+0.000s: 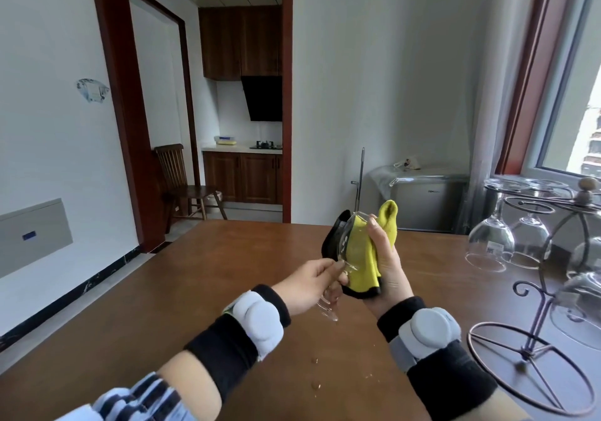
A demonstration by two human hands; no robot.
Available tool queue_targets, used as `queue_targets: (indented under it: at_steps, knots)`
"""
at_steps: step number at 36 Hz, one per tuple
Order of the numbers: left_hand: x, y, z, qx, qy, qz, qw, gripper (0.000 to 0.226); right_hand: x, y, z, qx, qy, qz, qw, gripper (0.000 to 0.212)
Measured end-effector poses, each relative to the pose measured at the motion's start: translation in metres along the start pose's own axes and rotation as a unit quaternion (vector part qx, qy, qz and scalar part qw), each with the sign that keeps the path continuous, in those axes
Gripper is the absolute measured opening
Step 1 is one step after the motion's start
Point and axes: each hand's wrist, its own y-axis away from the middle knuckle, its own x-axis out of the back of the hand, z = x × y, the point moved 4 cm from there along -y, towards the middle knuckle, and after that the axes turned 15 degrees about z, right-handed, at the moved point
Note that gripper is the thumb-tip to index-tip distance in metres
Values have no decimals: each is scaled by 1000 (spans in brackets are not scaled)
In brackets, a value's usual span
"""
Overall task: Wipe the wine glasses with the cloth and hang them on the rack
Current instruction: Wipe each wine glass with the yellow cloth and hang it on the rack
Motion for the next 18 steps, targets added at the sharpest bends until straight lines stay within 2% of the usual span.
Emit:
queue_targets:
  at_steps: [5,8,11,14,15,16,18]
  knots:
    - [5,-6,-6,-60,-41,50,996,30,0,-2,-1,56,26,71,996,66]
    - [6,-6,-4,-110,-137,97,980,33,3,-6,0,107,36,125,986,78]
    - [7,-2,1,-160,-276,162,934,31,2,-8,3,121,44,162,978,97]
    - [5,0,5,-209,-397,208,869,26,2,-8,4,110,40,192,974,100]
    - [4,1,6,-212,-401,207,867,26,3,-8,3,109,45,195,974,97]
    - [3,0,7,-204,-381,191,881,27,5,-9,2,110,50,196,973,92]
    - [1,-4,3,-139,-262,118,948,28,7,-6,-3,106,53,172,978,78]
